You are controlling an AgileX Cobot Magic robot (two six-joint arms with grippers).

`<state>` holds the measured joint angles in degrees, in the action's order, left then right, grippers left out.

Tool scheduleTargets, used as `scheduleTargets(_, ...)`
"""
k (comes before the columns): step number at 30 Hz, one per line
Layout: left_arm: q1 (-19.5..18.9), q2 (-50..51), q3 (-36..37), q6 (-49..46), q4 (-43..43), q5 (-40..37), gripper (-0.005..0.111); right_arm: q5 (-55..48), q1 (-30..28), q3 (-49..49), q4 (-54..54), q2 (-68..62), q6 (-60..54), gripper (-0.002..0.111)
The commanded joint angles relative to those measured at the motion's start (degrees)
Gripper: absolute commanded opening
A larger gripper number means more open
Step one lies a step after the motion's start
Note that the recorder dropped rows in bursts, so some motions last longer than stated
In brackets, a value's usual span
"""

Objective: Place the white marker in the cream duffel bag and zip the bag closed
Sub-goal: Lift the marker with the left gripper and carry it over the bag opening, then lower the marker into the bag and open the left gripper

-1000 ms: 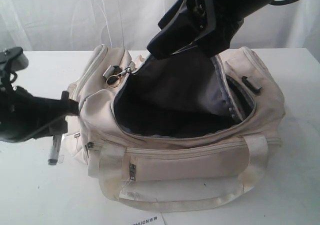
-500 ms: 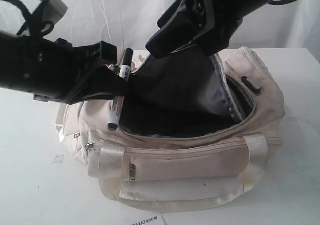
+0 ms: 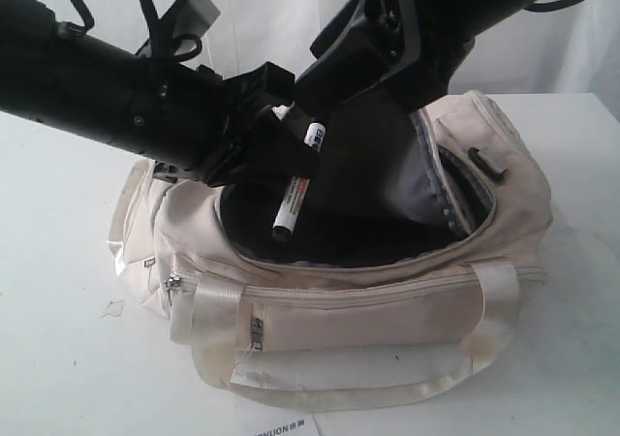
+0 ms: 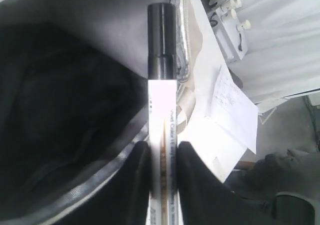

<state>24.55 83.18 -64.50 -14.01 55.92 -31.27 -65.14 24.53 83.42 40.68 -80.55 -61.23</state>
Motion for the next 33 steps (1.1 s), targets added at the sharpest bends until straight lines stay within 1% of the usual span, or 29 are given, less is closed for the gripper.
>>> scheduleTargets(1,0.27,1.55,-0.37,-1.24,1.01,1.61,0.000,0.17,0.07,-0.16,1.32,0.49,-0.47,0.052)
scheduleTargets(9,0.27,5.01,-0.37,-1.40,1.50,1.09,0.000,0.58,0.07,-0.16,1.31,0.49,-0.47,0.052)
scheduleTargets(14,0.27,6.68,-0.90,-2.93,2.10,3.08,0.000,0.69,0.07,-0.16,1.08,0.49,-0.47,0.052)
scheduleTargets(20,0.27,8.04,-3.49,-4.82,2.10,5.74,0.000,0.69,0.07,-0.16,1.08,0.49,-0.47,0.052)
scheduleTargets(21,0.27,8.18,-3.86,-5.58,2.18,6.02,0.002,0.69,0.07,-0.16,1.08,0.49,-0.47,0.052)
scheduleTargets(23,0.27,8.53,-3.96,-5.74,2.18,6.39,0.009,0.69,0.07,-0.16,1.08,0.49,-0.47,0.052)
scheduleTargets(28,0.27,9.20,-3.96,-5.74,2.55,6.24,0.038,0.69,0.07,-0.16,1.08,0.49,-0.47,0.052)
scheduleTargets(31,0.27,9.20,-4.10,-5.74,3.94,5.47,0.048,0.69,0.07,-0.16,1.08,0.49,-0.47,0.052)
scheduleTargets(33,0.27,8.82,-4.26,-6.48,4.04,4.58,0.050,0.69,0.07,-0.16,1.08,0.49,-0.47,0.052)
